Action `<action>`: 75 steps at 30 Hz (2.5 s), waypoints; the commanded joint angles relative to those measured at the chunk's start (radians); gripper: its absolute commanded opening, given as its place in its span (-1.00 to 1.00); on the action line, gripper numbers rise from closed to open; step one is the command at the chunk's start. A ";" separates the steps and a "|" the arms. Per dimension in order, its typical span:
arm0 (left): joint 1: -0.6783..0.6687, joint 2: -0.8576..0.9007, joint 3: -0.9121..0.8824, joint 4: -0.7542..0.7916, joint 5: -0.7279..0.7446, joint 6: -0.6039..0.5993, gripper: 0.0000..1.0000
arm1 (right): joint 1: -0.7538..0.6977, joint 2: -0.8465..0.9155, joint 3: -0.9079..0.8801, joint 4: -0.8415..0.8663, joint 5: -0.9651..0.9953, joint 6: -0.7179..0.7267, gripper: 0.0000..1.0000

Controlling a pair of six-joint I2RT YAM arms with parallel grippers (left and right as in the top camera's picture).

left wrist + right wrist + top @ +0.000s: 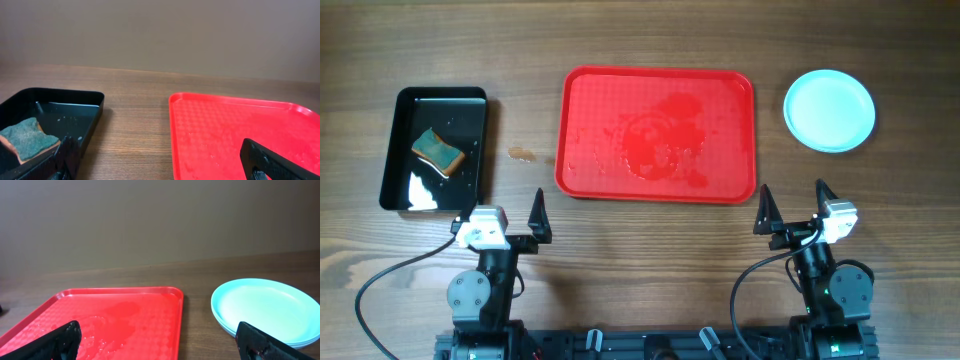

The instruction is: Clean dirty plates on tray and stack at the side

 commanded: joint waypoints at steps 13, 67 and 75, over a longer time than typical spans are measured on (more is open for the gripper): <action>-0.004 -0.009 -0.003 -0.008 -0.020 0.027 1.00 | -0.006 -0.008 -0.001 0.003 0.010 -0.018 1.00; -0.004 -0.009 -0.003 -0.008 -0.020 0.027 1.00 | -0.006 -0.016 -0.001 0.003 0.014 -0.328 0.99; -0.004 -0.009 -0.003 -0.008 -0.020 0.027 1.00 | -0.006 -0.016 -0.001 0.003 0.014 -0.328 1.00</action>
